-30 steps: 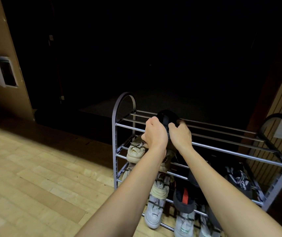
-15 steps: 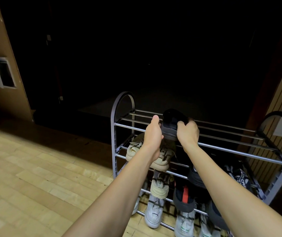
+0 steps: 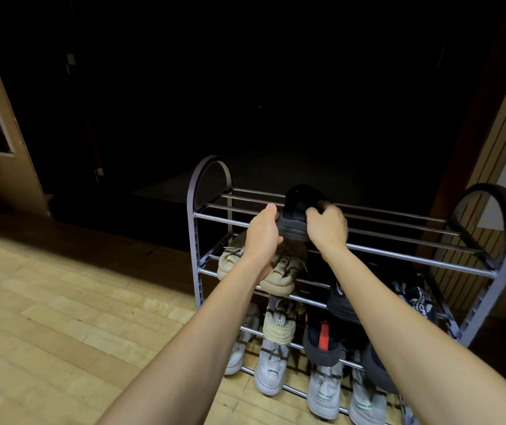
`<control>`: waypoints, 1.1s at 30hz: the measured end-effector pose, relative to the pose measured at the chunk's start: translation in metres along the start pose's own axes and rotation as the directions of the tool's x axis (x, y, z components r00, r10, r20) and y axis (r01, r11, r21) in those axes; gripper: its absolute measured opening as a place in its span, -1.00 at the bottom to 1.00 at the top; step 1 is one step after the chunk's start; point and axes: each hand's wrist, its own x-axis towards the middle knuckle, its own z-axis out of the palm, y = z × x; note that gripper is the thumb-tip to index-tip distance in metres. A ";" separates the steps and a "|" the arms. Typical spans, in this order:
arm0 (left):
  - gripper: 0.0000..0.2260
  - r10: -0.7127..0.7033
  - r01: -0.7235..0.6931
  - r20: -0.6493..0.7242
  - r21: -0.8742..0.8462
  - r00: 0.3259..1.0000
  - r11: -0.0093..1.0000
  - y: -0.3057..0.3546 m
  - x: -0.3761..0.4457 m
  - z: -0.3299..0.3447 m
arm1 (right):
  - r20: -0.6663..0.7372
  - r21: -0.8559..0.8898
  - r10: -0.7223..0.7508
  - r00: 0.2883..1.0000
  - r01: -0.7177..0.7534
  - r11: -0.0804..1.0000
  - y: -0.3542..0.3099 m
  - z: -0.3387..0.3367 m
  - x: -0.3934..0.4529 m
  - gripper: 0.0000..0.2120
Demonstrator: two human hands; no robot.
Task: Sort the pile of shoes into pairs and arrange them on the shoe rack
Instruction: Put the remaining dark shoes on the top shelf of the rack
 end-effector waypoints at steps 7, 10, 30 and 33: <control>-0.63 0.126 -0.122 -0.029 0.102 0.992 0.987 0.011 -0.015 -0.037 | 0.116 0.086 -0.095 0.989 0.086 0.993 0.000 -0.028 -0.004 -0.73; -0.67 0.163 -0.151 -0.097 0.120 0.982 0.981 0.023 -0.022 -0.066 | 0.091 0.146 -0.178 0.980 0.164 0.976 -0.014 -0.037 -0.015 -0.71; -0.67 0.238 -0.147 -0.399 0.246 0.885 0.958 0.032 -0.212 -0.320 | 0.661 0.359 -0.385 0.644 0.180 0.916 -0.084 0.060 -0.229 -0.46; -0.67 0.181 -0.086 -0.453 0.221 0.873 0.971 0.004 -0.235 -0.353 | 0.694 0.331 -0.366 0.619 0.177 0.927 -0.078 0.087 -0.266 -0.47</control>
